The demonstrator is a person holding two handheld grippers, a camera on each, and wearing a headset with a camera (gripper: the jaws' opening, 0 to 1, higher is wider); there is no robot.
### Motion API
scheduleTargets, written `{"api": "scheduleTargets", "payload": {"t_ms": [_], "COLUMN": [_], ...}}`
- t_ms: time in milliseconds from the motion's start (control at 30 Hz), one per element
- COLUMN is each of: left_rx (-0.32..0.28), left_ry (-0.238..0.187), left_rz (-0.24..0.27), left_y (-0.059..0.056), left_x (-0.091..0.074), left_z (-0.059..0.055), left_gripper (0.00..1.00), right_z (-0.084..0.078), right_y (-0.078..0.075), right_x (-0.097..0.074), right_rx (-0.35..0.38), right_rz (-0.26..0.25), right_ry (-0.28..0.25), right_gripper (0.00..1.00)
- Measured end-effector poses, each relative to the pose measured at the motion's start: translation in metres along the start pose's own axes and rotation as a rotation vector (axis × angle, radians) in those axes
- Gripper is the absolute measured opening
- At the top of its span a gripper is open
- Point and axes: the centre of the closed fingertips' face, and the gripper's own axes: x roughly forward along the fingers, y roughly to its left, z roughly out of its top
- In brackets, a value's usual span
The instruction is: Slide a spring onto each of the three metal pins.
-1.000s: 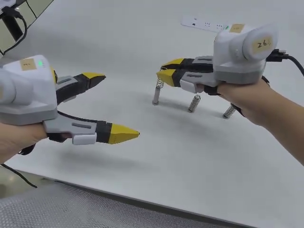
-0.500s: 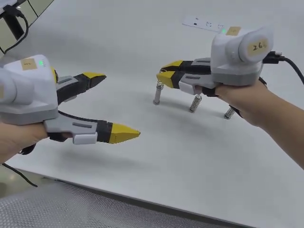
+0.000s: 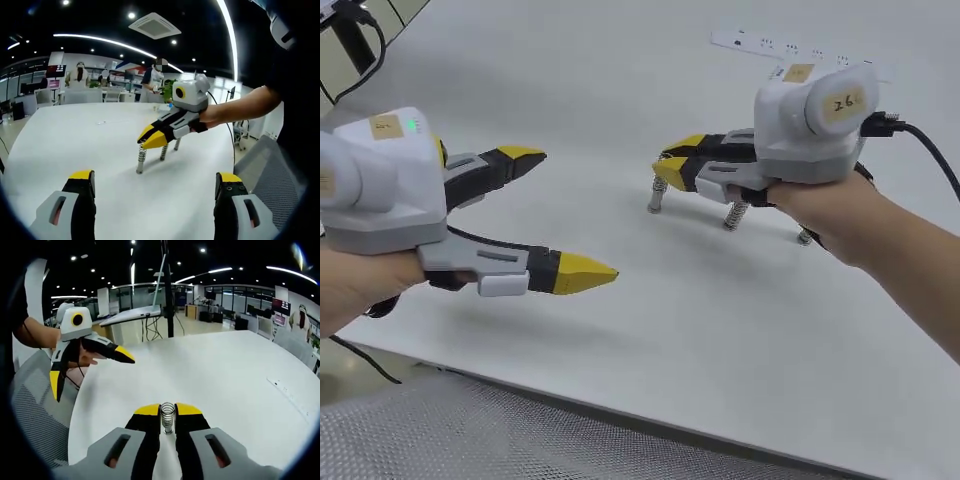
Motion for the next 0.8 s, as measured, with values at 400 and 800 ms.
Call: {"api": "scheduleTargets", "payload": {"t_ms": [400,800], "left_rx": [-0.008,-0.009], "left_ry": [-0.005,-0.004], "left_rz": [0.007,0.001], "left_y": [0.001,-0.003], "left_x": [-0.002,0.002], "left_z": [-0.001,0.002], "left_gripper": [0.98,0.97], "right_z": [-0.018,-0.03], "right_y": [0.001,0.008], "right_x": [0.012,0.013], "right_rx": [0.018,0.031], "right_rz": [-0.018,-0.019], "right_ry": [0.041,0.066], "right_gripper": [0.08,0.08]}}
